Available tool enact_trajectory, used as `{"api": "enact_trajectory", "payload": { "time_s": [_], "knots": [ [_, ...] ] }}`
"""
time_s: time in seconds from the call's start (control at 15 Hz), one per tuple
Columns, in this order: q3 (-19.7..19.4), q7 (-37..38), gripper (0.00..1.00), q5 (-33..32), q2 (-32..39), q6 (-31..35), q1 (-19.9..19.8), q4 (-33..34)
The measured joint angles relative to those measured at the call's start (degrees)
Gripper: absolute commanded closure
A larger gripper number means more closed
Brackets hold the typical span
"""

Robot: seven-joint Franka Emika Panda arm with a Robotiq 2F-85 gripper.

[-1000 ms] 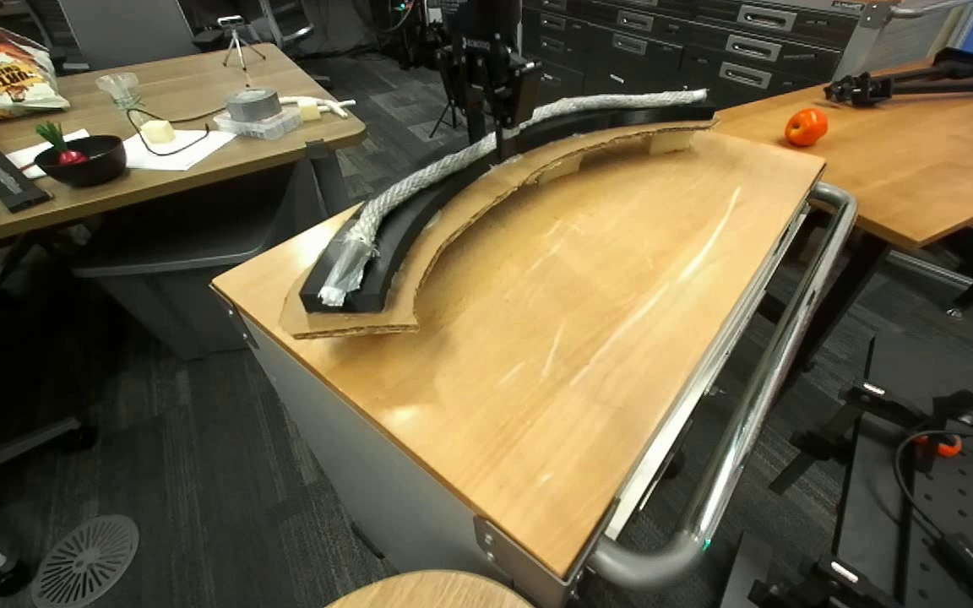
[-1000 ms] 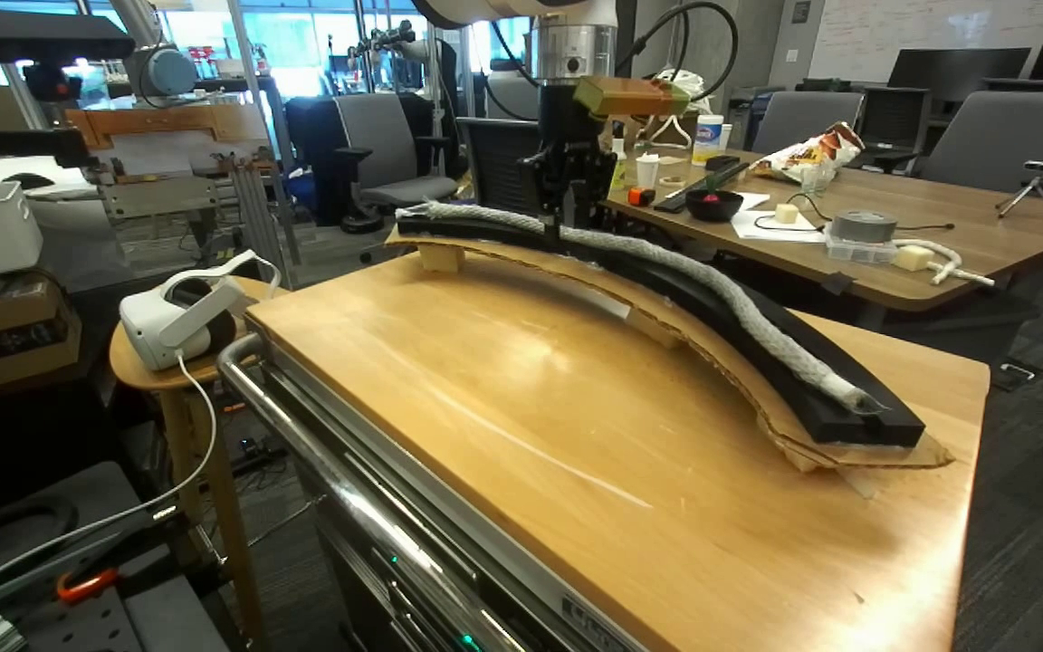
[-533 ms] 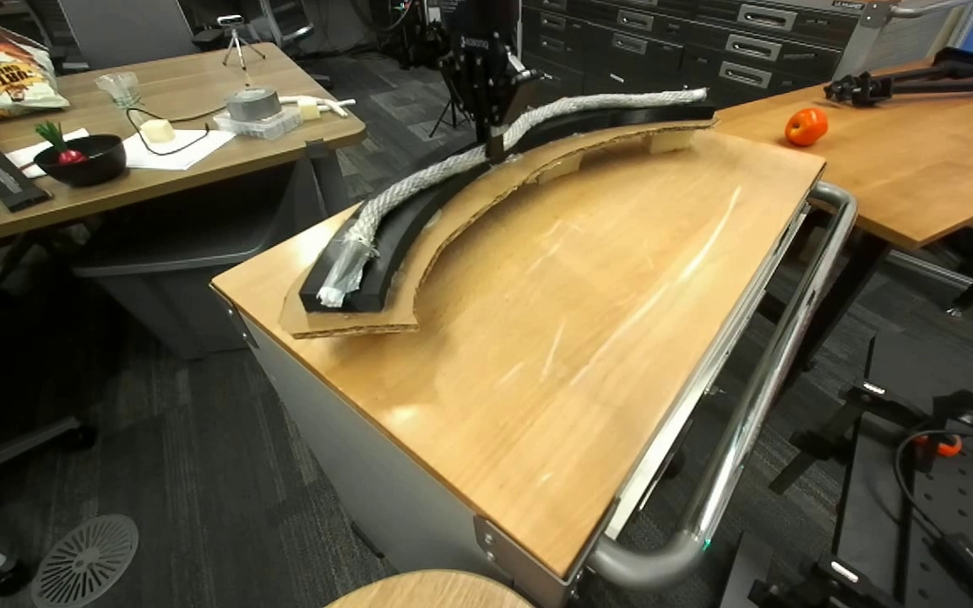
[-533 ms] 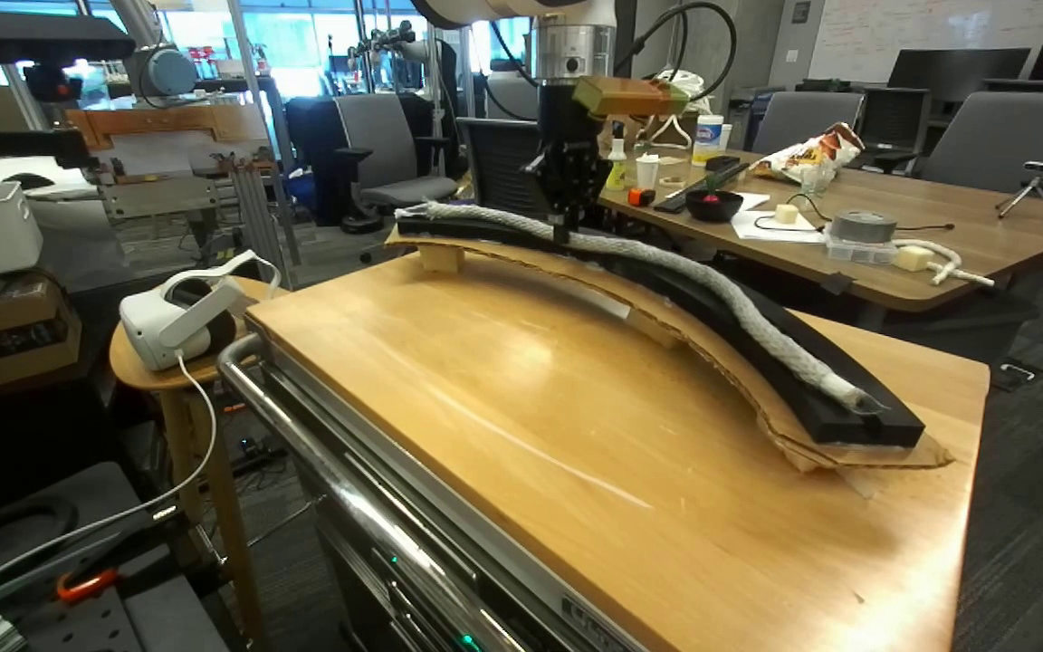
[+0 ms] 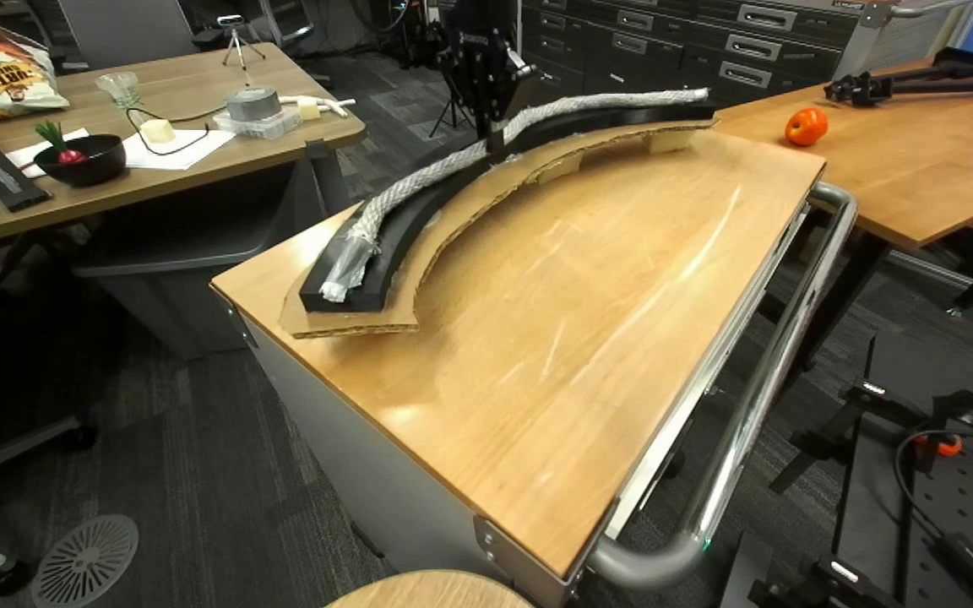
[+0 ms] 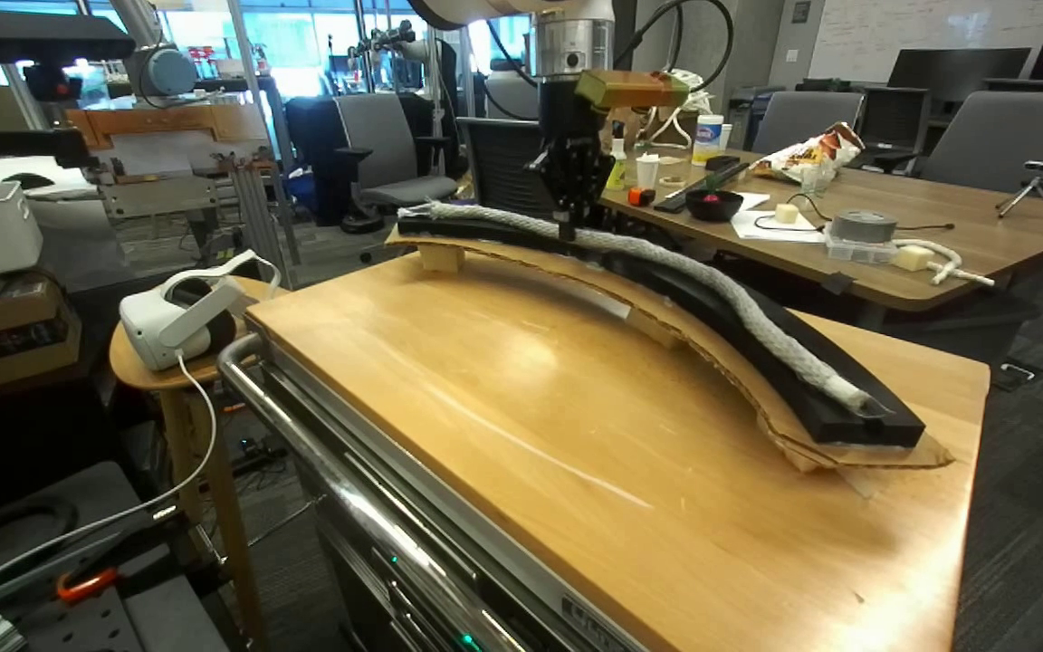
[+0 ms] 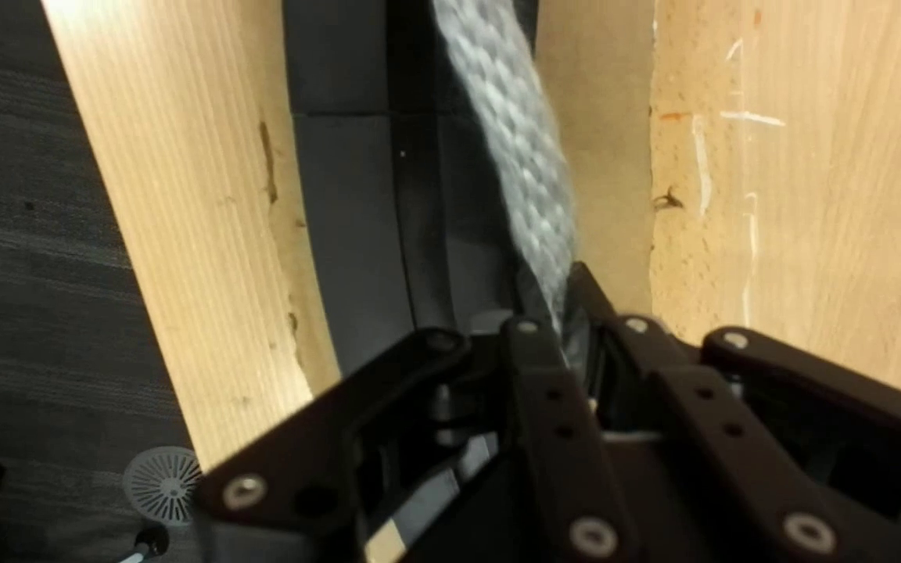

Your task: Place the rope along the middle of the black object

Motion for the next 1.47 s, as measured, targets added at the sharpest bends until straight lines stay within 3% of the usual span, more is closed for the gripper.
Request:
{"api": "enact_trajectory", "payload": {
  "time_s": [0.6,1.47],
  "knots": [
    [0.1,0.0,0.97,-6.7,2.1,1.0,1.9,1.9],
    [0.5,0.0,0.97,-6.6,2.9,1.5,1.8,3.1]
  ]
}}
